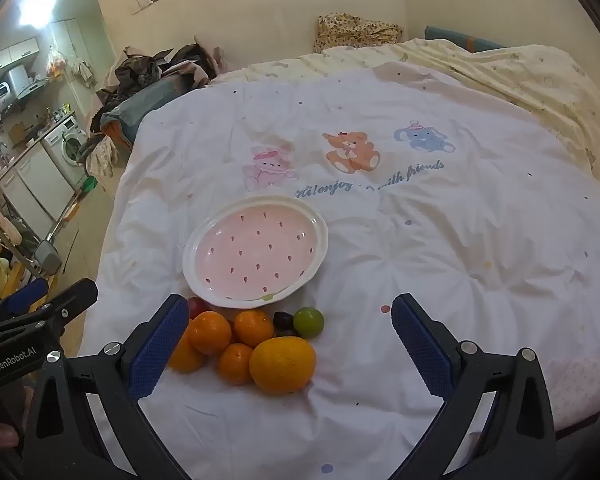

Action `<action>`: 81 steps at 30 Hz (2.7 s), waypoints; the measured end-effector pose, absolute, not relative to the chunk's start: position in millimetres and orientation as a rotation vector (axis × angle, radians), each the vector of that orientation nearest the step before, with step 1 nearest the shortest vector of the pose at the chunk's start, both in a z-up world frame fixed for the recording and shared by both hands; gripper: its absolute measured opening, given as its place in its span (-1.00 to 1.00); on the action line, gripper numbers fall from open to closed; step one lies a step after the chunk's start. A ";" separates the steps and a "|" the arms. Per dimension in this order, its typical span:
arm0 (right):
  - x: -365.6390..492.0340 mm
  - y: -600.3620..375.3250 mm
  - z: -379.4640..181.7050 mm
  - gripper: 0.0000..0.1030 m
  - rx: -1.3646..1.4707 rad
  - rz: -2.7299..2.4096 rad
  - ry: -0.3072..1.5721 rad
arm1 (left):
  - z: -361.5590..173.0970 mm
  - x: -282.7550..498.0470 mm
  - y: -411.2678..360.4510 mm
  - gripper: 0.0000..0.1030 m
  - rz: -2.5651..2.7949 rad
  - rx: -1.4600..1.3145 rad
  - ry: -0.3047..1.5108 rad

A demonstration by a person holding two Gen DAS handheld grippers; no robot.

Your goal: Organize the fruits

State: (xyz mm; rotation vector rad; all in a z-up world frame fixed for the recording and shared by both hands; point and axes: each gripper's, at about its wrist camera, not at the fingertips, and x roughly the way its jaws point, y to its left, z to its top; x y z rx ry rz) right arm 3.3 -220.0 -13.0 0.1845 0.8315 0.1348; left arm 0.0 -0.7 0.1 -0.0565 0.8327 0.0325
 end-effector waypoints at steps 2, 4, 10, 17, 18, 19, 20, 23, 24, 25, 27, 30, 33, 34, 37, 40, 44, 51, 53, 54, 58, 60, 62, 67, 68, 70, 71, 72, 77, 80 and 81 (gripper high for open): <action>3.4 -219.8 -13.3 1.00 0.181 0.133 0.829 | 0.3 0.1 -1.3 1.00 0.033 -0.056 0.834; 3.8 -219.9 -13.6 1.00 0.181 0.132 0.830 | 0.3 0.8 -2.0 1.00 0.033 -0.058 0.838; 2.7 -218.7 -12.5 1.00 0.176 0.133 0.830 | -0.6 0.9 -2.3 1.00 0.029 -0.063 0.832; 3.1 -217.4 -13.4 1.00 0.174 0.133 0.830 | 1.1 4.4 2.0 1.00 0.027 -0.072 0.833; 3.3 -217.4 -13.9 1.00 0.173 0.133 0.831 | 1.0 4.7 2.5 1.00 0.028 -0.073 0.833; 2.9 -218.0 -13.6 1.00 0.175 0.133 0.830 | 1.1 5.2 2.4 1.00 0.027 -0.072 0.833; 2.3 -217.7 -12.9 1.00 0.175 0.134 0.831 | 1.7 4.0 5.3 1.00 0.027 -0.073 0.835; 3.2 -217.7 -11.9 1.00 0.173 0.134 0.833 | 0.5 1.9 4.1 1.00 0.028 -0.074 0.831; 3.4 -218.2 -11.4 1.00 0.176 0.134 0.833 | 0.6 2.0 4.3 1.00 0.029 -0.074 0.830; 3.0 -217.8 -11.9 1.00 0.175 0.133 0.832 | 0.5 2.0 4.4 1.00 0.027 -0.076 0.828; 2.7 -218.0 -11.8 1.00 0.178 0.132 0.832 | 2.2 2.5 3.6 1.00 0.027 -0.076 0.828; 2.6 -217.3 -12.4 1.00 0.171 0.135 0.831 | 5.4 1.8 1.9 1.00 0.025 -0.076 0.824; 2.3 -218.0 -12.8 1.00 0.171 0.134 0.827 | 5.7 1.5 1.9 1.00 0.023 -0.077 0.822; 2.3 -217.6 -12.7 1.00 0.170 0.133 0.829 | 5.7 1.1 2.1 1.00 0.024 -0.077 0.821; 2.0 -217.5 -12.5 1.00 0.168 0.131 0.832 | 5.6 1.0 2.2 1.00 0.023 -0.079 0.822; 2.5 -217.9 -11.0 1.00 0.170 0.132 0.830 | 5.6 1.3 2.1 1.00 0.023 -0.076 0.820; 3.0 -218.0 -12.4 1.00 0.169 0.134 0.830 | 6.6 1.7 0.7 1.00 0.024 -0.077 0.819; 1.9 -218.0 -13.1 1.00 0.167 0.139 0.830 | 6.9 2.0 -0.9 1.00 0.028 -0.074 0.817; 2.0 -218.1 -12.9 1.00 0.168 0.139 0.829 | 6.6 1.3 -0.9 1.00 0.026 -0.071 0.814; 2.1 -218.1 -12.6 1.00 0.167 0.139 0.827 | 7.2 1.3 -1.6 1.00 0.027 -0.070 0.812; 2.0 -218.1 -12.8 1.00 0.168 0.140 0.830 | 7.6 1.9 -1.4 1.00 0.028 -0.069 0.814; 2.0 -218.4 -12.6 1.00 0.167 0.140 0.830 | 7.4 1.5 -0.6 1.00 0.024 -0.077 0.815; 1.8 -217.9 -12.3 1.00 0.168 0.139 0.828 | 7.5 1.2 -0.8 1.00 0.026 -0.077 0.813; 2.3 -217.6 -12.4 1.00 0.169 0.141 0.830 | 7.0 1.2 0.5 1.00 0.024 -0.077 0.814; 2.1 -217.6 -12.5 1.00 0.169 0.141 0.829 | 7.2 1.5 -0.1 1.00 0.021 -0.078 0.816; 2.1 -217.6 -12.4 1.00 0.169 0.141 0.829 | 8.6 1.0 0.7 1.00 0.022 -0.075 0.814; 2.1 -217.6 -12.2 1.00 0.169 0.141 0.828 | 9.6 0.9 0.7 1.00 0.022 -0.074 0.813; 2.1 -217.5 -12.1 1.00 0.169 0.141 0.827 | 10.2 0.4 1.4 1.00 0.021 -0.075 0.811; 2.1 -217.4 -12.1 1.00 0.167 0.141 0.829 | 10.4 -0.1 1.6 1.00 0.022 -0.075 0.811; 2.0 -216.7 -11.8 1.00 0.164 0.145 0.830 | 11.7 -0.4 1.6 1.00 0.020 -0.074 0.809; 2.0 -216.0 -11.3 1.00 0.160 0.147 0.830 | 11.0 -0.3 1.6 1.00 0.022 -0.072 0.809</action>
